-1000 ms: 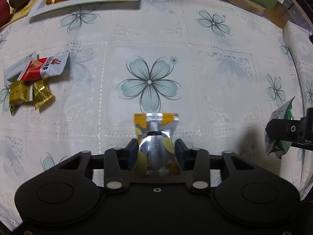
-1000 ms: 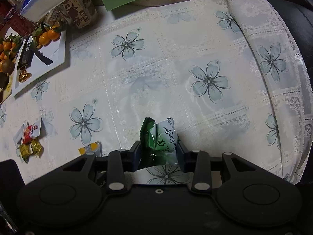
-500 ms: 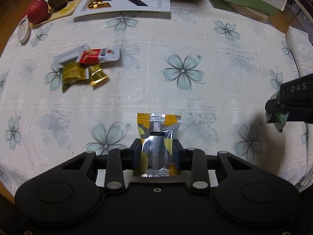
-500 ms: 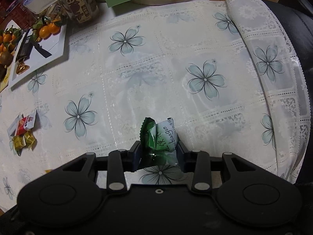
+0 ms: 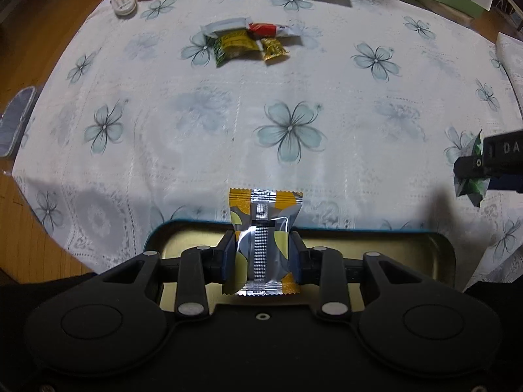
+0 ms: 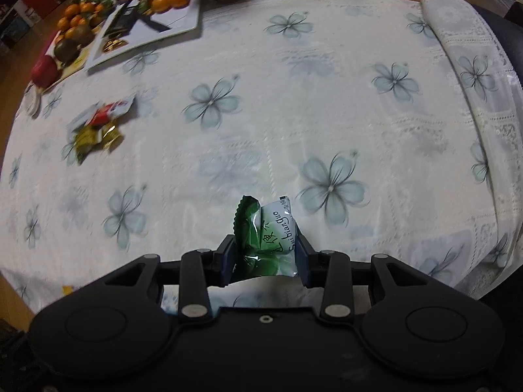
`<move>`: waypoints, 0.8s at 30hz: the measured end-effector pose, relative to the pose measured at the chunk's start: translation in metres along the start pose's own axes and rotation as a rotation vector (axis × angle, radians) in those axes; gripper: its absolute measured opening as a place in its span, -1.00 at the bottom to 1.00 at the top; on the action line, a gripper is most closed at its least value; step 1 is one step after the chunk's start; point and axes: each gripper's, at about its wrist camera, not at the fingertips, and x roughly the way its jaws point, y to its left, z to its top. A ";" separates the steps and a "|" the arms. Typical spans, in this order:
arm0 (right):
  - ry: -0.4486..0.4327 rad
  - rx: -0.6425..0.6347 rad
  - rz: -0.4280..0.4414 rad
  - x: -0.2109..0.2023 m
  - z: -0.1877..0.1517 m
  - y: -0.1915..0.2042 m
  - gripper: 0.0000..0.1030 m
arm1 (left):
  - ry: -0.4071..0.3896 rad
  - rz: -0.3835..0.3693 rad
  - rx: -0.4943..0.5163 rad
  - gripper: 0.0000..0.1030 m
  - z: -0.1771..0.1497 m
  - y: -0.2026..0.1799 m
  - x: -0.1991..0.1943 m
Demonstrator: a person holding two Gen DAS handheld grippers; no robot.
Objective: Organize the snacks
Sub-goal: 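Carry both packets over the gold tray and open both tools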
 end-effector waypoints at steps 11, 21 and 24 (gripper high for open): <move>0.068 -0.057 0.010 -0.010 -0.116 0.040 -0.23 | 0.013 -0.025 -0.075 -0.18 -0.043 0.033 -0.003; 0.011 -0.099 -0.005 -0.024 -0.138 0.061 -0.23 | -0.031 -0.020 -0.068 -0.18 -0.057 0.029 -0.009; -0.011 -0.100 -0.012 -0.030 -0.132 0.064 -0.23 | -0.044 -0.012 -0.059 -0.17 -0.053 0.026 -0.012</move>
